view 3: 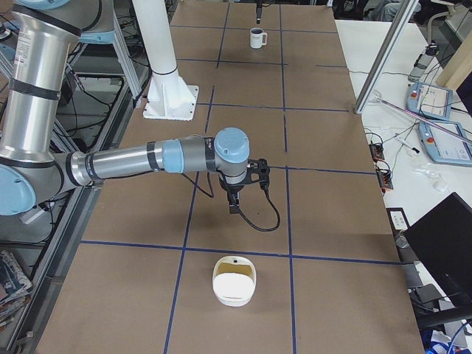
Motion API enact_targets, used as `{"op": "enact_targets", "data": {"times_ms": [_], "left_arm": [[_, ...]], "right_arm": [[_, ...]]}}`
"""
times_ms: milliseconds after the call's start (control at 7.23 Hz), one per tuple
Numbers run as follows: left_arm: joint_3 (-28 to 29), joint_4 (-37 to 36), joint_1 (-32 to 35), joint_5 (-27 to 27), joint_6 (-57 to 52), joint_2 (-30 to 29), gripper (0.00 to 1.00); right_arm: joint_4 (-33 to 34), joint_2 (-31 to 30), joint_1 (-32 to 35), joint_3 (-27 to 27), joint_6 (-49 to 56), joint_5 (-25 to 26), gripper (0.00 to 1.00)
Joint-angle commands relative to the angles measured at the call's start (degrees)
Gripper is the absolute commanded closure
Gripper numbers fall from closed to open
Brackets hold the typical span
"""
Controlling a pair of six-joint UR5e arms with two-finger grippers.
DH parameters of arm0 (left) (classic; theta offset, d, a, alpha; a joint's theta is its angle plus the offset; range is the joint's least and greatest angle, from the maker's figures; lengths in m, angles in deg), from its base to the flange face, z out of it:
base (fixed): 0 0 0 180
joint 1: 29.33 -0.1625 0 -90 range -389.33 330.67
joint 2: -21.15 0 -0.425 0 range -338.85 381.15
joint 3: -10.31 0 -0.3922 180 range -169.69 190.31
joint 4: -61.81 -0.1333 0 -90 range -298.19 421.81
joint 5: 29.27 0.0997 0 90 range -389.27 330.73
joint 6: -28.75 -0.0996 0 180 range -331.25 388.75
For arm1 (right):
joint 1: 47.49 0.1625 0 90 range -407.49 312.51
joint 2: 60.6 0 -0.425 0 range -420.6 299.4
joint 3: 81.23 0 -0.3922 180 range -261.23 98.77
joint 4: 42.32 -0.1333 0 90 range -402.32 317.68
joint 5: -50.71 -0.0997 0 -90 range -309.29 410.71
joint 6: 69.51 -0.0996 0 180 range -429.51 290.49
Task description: Left arm hands cup to right arm to dump lemon
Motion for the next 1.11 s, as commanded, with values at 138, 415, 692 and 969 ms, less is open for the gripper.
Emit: {"op": "enact_targets", "data": {"times_ms": [138, 415, 692, 969], "left_arm": [[1.37, 5.90, -7.77, 5.36, 6.91, -0.16, 0.00], [1.54, 5.90, -8.94, 6.35, 7.08, -0.25, 0.60], [0.84, 5.72, -8.68, 6.44, 9.36, 0.27, 1.00], [-0.91, 4.24, -8.59, 6.09, 9.28, -1.38, 1.00]], "right_arm": [[-0.07, 0.21, -0.13, 0.09, 0.05, 0.00, 0.00], [-0.07, 0.21, -0.04, 0.44, 0.05, 0.00, 0.00], [-0.07, 1.34, -1.35, 0.44, -0.03, 0.00, 0.00], [-0.07, 5.02, -3.29, 0.44, -0.12, 0.17, 0.00]]}}
